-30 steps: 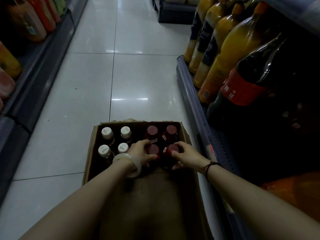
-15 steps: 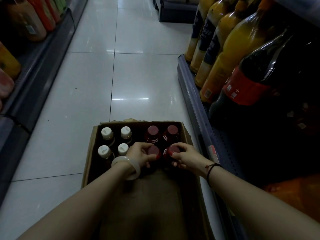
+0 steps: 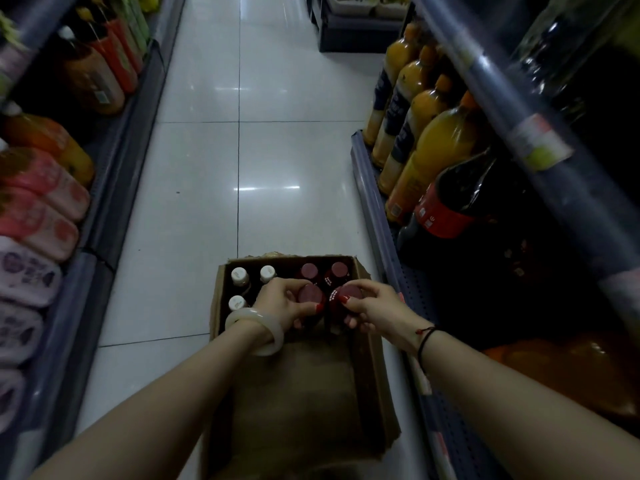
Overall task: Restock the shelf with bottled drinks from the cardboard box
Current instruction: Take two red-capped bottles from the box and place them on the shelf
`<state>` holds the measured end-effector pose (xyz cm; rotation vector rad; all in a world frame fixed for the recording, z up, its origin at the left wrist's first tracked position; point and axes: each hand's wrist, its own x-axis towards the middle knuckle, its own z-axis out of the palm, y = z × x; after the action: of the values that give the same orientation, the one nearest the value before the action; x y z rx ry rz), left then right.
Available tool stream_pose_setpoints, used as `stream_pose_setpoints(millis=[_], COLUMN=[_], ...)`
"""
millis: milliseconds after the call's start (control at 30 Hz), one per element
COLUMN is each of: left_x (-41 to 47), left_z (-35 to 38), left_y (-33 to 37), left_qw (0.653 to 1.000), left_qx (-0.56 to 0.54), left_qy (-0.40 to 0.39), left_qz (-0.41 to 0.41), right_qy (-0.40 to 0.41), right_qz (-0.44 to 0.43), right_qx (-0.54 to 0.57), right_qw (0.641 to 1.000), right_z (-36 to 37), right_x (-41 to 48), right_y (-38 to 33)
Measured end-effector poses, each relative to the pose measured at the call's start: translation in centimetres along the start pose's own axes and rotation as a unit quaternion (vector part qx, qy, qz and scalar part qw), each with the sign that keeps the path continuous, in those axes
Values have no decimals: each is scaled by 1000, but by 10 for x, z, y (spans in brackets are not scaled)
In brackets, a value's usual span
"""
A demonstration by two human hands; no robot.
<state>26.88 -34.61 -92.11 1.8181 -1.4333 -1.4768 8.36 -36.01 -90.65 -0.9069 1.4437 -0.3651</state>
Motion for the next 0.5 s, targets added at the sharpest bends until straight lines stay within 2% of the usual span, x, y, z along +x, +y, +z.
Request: stream_pose_setpoints(millis=[500], left_x=[-175], left_z=[-120], left_y=[257], left_qw=[999], left_qx=[-38], left_qy=[32], left_qz=[15], right_qy=[6], right_qz=[-15], right_qx=[-7], right_qw=[1000], right_z=[-27], right_x=[-236], right_y=[-226])
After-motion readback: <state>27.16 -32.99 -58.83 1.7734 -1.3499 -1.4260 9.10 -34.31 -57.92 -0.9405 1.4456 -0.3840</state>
